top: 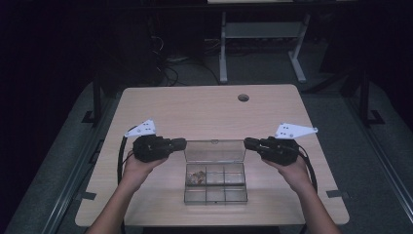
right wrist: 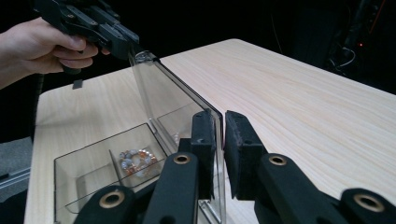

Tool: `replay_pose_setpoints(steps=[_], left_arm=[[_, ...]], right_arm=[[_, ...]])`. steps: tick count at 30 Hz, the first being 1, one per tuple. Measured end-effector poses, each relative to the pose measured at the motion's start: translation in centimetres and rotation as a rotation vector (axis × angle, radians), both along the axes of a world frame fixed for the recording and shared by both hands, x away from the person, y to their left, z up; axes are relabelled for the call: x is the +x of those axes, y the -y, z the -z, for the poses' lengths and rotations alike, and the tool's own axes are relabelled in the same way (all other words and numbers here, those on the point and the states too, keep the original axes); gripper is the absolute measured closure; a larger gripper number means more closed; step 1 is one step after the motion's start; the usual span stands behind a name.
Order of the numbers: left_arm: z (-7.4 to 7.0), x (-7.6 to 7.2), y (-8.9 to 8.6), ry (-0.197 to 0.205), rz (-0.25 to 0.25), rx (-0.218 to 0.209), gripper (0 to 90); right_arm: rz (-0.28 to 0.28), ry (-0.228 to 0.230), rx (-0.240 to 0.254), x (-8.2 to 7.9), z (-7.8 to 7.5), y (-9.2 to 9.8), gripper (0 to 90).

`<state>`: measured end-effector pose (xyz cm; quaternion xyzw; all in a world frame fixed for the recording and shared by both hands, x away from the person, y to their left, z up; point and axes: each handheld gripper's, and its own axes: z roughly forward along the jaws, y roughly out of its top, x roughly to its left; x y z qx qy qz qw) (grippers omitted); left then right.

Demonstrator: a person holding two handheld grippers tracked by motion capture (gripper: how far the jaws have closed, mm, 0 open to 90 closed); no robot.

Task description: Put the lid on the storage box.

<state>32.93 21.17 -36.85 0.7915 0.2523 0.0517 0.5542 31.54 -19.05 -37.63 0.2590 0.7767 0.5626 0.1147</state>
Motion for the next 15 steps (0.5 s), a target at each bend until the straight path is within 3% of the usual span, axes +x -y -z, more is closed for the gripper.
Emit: replay_pose_setpoints(steps=[15], left_arm=[[0.2, -1.7, -0.2, -0.018, -0.001, 0.021, 77.9]], right_arm=[[-0.024, -0.003, 0.001, -1.6, 0.4, 0.2, 79.4]])
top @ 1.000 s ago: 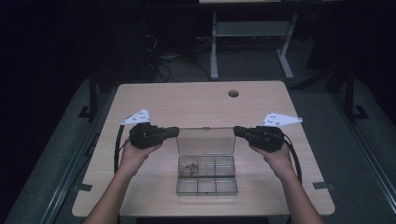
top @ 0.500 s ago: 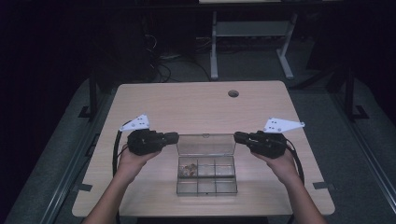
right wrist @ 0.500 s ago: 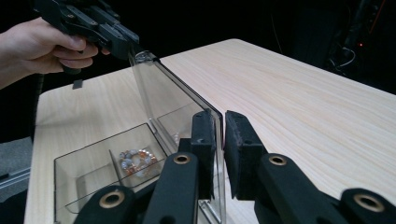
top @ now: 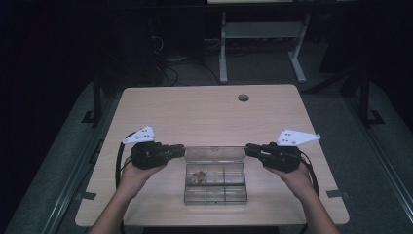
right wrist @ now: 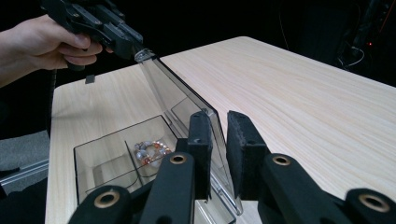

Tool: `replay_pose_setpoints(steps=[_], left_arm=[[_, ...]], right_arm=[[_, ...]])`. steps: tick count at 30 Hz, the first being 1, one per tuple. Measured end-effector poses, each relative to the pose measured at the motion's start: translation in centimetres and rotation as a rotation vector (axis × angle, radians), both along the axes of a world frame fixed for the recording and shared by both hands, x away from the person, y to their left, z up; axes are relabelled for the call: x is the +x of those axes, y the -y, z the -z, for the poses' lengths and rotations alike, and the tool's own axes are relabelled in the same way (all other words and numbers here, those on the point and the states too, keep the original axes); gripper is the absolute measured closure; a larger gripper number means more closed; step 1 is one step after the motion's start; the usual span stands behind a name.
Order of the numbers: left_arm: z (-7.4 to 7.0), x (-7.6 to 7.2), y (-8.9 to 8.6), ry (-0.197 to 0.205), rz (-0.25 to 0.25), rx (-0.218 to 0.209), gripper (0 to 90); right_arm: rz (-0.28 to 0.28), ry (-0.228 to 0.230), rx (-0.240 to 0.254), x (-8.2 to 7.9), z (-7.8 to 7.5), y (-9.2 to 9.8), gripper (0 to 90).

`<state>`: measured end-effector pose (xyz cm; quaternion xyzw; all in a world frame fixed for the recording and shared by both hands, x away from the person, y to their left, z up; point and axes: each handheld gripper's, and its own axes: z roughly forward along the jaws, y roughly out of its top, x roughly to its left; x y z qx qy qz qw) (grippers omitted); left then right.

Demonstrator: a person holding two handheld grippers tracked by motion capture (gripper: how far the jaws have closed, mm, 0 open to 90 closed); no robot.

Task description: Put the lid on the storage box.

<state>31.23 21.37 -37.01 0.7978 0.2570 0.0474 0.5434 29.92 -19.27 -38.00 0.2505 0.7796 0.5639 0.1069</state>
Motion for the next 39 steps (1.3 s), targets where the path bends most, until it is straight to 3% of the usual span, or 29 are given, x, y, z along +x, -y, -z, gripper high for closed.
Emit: replay_pose_setpoints(steps=[5, 9, 11, 16, 23, 33, 39], left_arm=[[-0.1, -0.2, -0.2, -0.017, 0.000, 0.003, 75.8], [-0.2, -0.7, -1.1, -0.020, -0.002, -0.021, 71.2], [-0.2, -1.0, -1.5, -0.018, -0.011, -0.021, 74.7], [0.3, -1.3, -1.4, -0.036, 0.023, 0.009, 89.4], [1.1, -1.2, -0.5, -0.046, 0.028, 0.006, 89.4], [1.2, -1.2, -0.4, -0.046, 0.028, -0.004, 89.6], [1.2, -1.2, -0.4, -0.047, 0.033, -0.002, 89.6]], right_arm=[[-0.001, 0.002, 0.001, 0.0, 0.1, 0.0, 79.2], [0.000, 0.001, -0.002, 0.0, 0.1, 0.0, 79.3], [0.000, 0.001, -0.003, 0.0, 0.1, 0.0, 79.3], [0.000, -0.002, -0.002, -0.1, 0.1, 0.0, 79.0], [-0.002, -0.004, -0.005, -0.3, 0.1, 0.0, 78.4], [0.000, -0.020, -0.015, -0.7, 0.1, 0.3, 74.2], [0.004, -0.069, -0.003, -1.3, 0.7, 1.4, 78.7]])
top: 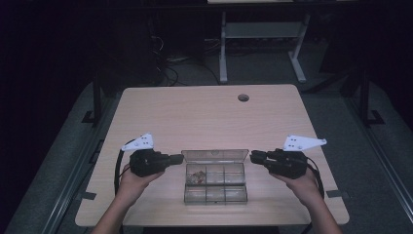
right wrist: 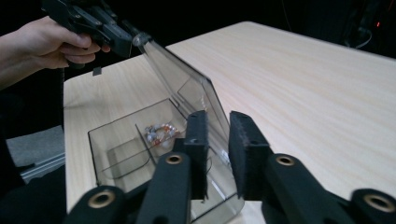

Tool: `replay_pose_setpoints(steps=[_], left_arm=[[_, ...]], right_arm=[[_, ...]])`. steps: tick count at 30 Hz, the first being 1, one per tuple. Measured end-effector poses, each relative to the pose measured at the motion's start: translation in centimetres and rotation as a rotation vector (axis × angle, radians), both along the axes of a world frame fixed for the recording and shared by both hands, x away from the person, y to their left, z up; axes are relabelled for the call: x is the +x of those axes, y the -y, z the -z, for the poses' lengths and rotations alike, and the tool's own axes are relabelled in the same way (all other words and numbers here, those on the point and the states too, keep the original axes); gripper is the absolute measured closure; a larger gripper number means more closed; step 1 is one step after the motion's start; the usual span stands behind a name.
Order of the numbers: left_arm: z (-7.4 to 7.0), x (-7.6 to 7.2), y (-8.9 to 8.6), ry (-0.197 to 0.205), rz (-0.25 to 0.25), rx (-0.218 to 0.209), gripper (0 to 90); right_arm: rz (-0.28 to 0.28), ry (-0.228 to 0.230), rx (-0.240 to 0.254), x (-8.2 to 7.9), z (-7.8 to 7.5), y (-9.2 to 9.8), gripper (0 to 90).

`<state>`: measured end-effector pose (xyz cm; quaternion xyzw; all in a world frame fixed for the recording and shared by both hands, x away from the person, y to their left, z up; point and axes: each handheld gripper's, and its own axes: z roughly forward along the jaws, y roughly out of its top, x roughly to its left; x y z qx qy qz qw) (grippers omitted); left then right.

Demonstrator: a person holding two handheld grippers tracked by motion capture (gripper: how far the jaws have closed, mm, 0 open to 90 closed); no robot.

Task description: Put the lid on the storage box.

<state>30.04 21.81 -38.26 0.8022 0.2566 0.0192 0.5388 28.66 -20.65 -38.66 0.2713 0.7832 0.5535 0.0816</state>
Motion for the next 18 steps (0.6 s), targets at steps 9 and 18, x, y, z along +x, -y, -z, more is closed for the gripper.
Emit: replay_pose_setpoints(steps=[9, 18], left_arm=[[0.20, -0.22, 0.03, -0.002, 0.018, 0.002, 89.6], [0.28, -0.48, 0.13, -0.002, 0.025, 0.005, 89.6]], right_arm=[[-0.061, -0.042, 0.015, -0.13, 0.51, -0.21, 89.8], [-0.071, -0.050, 0.014, 0.00, 0.72, -0.62, 89.7]])
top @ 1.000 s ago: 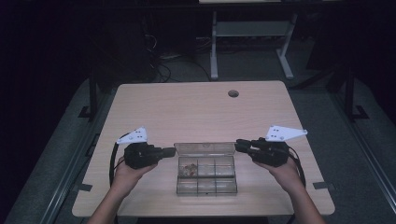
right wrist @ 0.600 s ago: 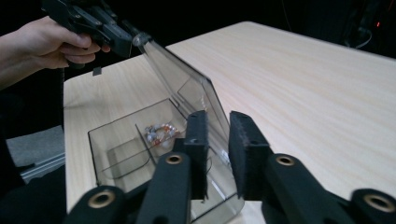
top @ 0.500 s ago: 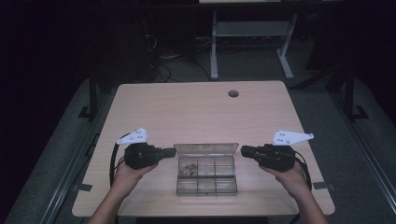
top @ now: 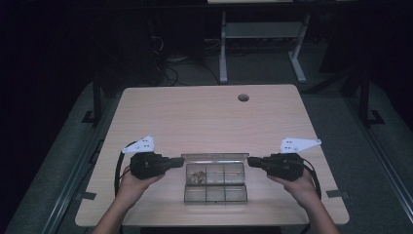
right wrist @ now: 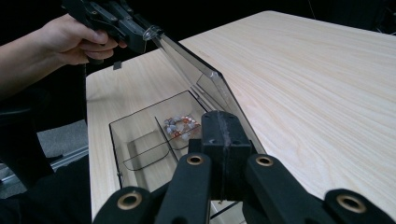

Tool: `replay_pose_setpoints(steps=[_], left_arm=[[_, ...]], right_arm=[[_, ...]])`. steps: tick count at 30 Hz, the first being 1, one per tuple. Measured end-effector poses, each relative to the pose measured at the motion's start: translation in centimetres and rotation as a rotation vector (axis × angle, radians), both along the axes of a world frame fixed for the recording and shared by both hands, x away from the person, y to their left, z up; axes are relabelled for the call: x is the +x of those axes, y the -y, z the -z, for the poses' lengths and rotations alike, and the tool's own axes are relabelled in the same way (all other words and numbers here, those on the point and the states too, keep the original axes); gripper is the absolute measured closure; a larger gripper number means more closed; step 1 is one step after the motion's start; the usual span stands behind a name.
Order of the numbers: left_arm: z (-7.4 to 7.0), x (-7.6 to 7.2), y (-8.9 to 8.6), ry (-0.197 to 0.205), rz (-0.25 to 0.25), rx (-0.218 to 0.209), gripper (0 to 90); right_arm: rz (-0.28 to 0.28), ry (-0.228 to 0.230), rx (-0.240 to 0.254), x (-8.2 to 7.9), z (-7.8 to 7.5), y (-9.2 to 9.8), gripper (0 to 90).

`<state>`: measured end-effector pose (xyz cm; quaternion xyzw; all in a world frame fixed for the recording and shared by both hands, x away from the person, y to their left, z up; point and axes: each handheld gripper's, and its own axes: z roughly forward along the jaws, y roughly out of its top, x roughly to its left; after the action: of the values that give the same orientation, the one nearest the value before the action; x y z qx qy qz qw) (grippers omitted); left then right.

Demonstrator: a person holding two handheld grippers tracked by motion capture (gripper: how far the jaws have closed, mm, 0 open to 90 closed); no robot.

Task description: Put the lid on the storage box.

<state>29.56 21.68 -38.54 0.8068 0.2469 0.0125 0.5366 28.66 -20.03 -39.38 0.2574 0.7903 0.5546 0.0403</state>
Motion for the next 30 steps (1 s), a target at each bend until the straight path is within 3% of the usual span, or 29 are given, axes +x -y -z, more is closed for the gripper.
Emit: replay_pose_setpoints(steps=[21, 27, 30], left_arm=[[0.5, -0.7, 0.1, -0.034, -0.003, 0.004, 88.9], [0.9, -1.1, 0.2, -0.022, 0.011, 0.019, 89.0], [1.0, -1.2, 0.2, -0.019, 0.009, 0.000, 89.0]], right_arm=[[-0.006, -0.022, 0.015, -0.3, 0.2, -0.2, 89.5], [-0.013, -0.025, 0.009, -0.5, 0.6, -0.3, 89.4], [-0.014, -0.030, 0.009, -0.5, 0.7, -0.3, 89.4]])
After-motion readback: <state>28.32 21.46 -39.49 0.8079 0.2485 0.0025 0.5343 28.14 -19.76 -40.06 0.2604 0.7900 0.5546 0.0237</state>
